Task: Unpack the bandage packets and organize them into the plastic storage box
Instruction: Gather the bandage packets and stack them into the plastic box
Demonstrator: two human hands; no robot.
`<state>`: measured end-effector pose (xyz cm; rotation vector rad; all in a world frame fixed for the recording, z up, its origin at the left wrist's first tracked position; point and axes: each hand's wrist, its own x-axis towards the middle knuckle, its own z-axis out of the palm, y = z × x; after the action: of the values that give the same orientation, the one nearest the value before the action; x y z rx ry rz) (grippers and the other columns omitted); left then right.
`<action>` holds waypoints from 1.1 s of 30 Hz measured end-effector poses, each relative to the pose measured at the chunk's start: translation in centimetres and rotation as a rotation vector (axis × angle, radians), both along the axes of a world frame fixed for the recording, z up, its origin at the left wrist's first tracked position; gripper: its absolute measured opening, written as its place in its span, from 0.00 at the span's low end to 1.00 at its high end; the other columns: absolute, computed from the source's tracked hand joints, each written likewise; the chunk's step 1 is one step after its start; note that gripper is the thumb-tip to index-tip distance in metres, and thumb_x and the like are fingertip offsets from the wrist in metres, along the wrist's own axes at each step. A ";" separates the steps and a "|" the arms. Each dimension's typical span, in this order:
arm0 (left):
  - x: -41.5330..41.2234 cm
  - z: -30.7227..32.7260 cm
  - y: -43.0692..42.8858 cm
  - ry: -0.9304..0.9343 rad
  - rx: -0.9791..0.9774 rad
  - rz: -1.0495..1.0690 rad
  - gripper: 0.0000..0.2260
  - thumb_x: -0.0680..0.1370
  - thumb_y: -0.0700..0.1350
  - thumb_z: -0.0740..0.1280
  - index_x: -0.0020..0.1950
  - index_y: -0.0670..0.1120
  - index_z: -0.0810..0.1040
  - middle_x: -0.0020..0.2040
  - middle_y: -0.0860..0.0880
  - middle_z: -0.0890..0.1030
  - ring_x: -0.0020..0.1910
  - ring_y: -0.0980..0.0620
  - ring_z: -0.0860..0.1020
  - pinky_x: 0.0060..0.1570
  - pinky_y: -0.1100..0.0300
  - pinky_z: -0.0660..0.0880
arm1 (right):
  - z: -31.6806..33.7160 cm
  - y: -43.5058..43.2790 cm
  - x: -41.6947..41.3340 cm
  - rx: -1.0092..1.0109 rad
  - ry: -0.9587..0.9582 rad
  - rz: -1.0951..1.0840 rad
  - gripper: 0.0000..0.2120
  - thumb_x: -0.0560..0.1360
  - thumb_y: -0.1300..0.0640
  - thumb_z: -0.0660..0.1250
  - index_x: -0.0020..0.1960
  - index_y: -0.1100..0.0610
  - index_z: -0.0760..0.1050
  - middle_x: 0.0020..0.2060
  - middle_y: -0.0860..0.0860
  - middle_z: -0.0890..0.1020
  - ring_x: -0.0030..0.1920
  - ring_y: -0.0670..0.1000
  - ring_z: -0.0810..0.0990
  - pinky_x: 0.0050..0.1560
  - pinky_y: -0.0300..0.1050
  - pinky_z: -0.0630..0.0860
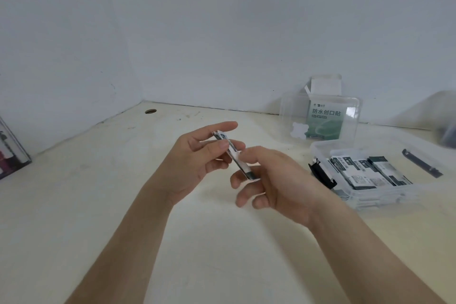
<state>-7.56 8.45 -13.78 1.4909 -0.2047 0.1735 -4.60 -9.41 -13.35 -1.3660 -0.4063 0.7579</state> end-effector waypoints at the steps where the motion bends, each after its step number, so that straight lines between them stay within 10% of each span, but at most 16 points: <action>1: -0.1 0.5 0.0 -0.010 0.033 0.027 0.13 0.75 0.42 0.66 0.56 0.53 0.83 0.50 0.42 0.85 0.48 0.45 0.80 0.49 0.56 0.78 | 0.4 -0.2 0.0 -0.028 -0.085 -0.052 0.10 0.76 0.51 0.67 0.52 0.57 0.72 0.37 0.55 0.82 0.35 0.55 0.84 0.32 0.42 0.75; 4: -0.4 2.1 -1.0 -0.049 0.114 0.040 0.12 0.76 0.41 0.69 0.59 0.48 0.81 0.49 0.41 0.85 0.49 0.46 0.83 0.50 0.56 0.79 | 2.0 -1.1 -0.3 -0.093 -0.346 -0.124 0.14 0.73 0.51 0.73 0.46 0.58 0.72 0.43 0.57 0.85 0.45 0.52 0.86 0.44 0.43 0.76; 11: 1.1 3.5 -8.3 -0.077 0.143 0.072 0.16 0.78 0.42 0.68 0.66 0.51 0.75 0.57 0.40 0.79 0.48 0.51 0.81 0.50 0.56 0.80 | 4.8 -6.7 0.6 -0.261 -0.544 -0.283 0.11 0.73 0.55 0.73 0.40 0.62 0.75 0.39 0.59 0.85 0.38 0.49 0.85 0.31 0.32 0.73; 20: 2.7 -1.5 -15.8 -0.327 1.095 0.001 0.16 0.69 0.59 0.74 0.50 0.53 0.78 0.50 0.58 0.72 0.50 0.58 0.66 0.51 0.62 0.69 | 3.3 -14.2 3.5 -0.653 -0.699 -0.644 0.10 0.71 0.52 0.74 0.41 0.55 0.74 0.28 0.50 0.82 0.26 0.46 0.78 0.27 0.39 0.70; 26: 3.2 -1.8 -14.4 -0.357 1.068 0.075 0.12 0.69 0.55 0.76 0.36 0.57 0.72 0.41 0.58 0.73 0.43 0.60 0.66 0.43 0.70 0.64 | 3.4 -15.0 3.8 -0.971 -0.831 -0.578 0.10 0.69 0.51 0.75 0.40 0.55 0.76 0.36 0.50 0.83 0.39 0.51 0.81 0.43 0.45 0.78; 33: 1.3 -0.6 -9.3 -0.238 1.215 0.107 0.13 0.67 0.59 0.74 0.34 0.56 0.72 0.41 0.57 0.75 0.45 0.60 0.69 0.42 0.65 0.65 | 3.5 -12.2 3.3 -1.084 -0.884 -0.391 0.11 0.72 0.49 0.72 0.44 0.55 0.76 0.37 0.48 0.79 0.39 0.50 0.77 0.32 0.37 0.67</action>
<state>-6.22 -0.82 -14.38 2.6936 -0.4704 0.3458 -1.25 -21.63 -9.88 -2.7074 -0.3856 -0.0752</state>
